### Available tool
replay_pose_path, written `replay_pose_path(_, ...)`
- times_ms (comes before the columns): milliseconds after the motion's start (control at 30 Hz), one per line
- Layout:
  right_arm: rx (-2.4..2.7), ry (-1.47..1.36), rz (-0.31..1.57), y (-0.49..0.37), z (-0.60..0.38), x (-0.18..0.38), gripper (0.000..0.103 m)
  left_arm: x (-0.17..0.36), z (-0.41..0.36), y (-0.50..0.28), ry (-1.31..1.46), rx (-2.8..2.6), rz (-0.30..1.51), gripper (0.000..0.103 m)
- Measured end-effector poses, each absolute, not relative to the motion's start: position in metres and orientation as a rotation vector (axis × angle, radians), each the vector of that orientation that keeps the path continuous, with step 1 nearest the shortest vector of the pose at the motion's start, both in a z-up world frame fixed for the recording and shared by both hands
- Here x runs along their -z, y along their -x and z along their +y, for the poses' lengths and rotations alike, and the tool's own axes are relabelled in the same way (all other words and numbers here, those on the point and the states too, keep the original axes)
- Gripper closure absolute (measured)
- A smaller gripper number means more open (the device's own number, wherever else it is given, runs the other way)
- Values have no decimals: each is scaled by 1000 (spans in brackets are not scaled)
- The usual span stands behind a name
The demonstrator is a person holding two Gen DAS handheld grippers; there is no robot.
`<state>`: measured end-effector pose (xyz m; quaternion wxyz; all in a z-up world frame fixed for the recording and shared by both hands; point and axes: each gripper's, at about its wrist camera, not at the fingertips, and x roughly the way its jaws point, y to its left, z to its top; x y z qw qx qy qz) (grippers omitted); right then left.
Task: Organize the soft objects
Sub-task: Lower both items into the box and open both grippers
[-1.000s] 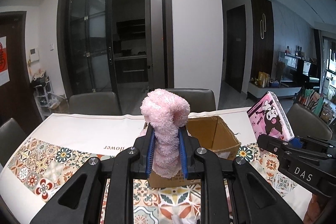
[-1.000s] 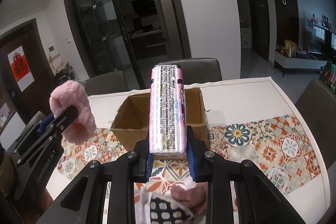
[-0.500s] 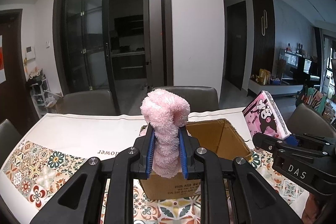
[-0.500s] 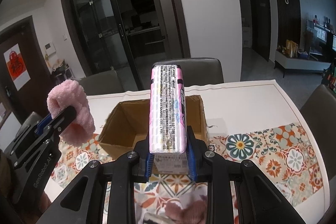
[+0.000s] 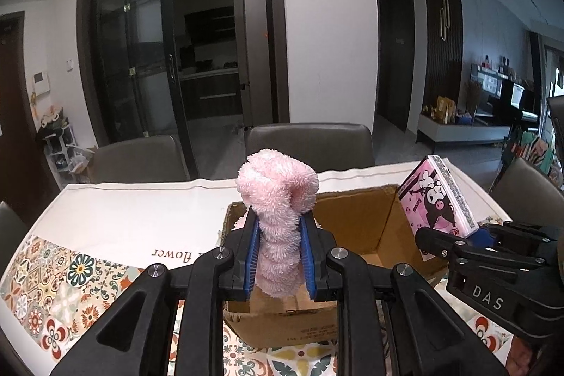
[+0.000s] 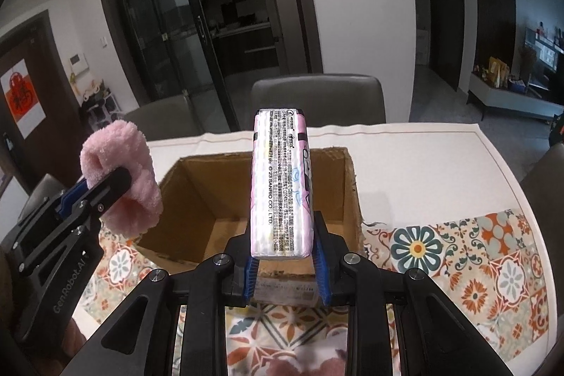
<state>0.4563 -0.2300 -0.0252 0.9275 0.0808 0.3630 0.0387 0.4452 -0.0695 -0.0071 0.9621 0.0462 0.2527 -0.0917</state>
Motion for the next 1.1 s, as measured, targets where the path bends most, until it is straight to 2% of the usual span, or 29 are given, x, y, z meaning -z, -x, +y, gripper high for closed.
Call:
replay_pose_path(300,-87,-138,814,-480,-221,46,75,30,-80,-466,-137,205,568,79)
replay_pose_path(533,-98,-160,877,-495,-225,65,75,46,-82,-478,-137,207,614,74)
replay_pose_path(733,-102,-152,896,-500,-225,74,74,50,-82,-482,-131,213,629,58)
replay_pose_path(767,-105,-152,898,-501,-225,74,72,50,-82,-482,-131,212,633,54)
replay_pose_path(800,-107,-155,898,-501,-225,74,64,50,-80,-483,-129,211,633,53)
replay_pose_path(867,-103,-161,889,-502,-227,74,56,49,-79,-481,-126,210,630,50)
replay_pose_path(1100,-71,-152,855,-497,-232,64,56,44,-73,-475,-102,213,615,41)
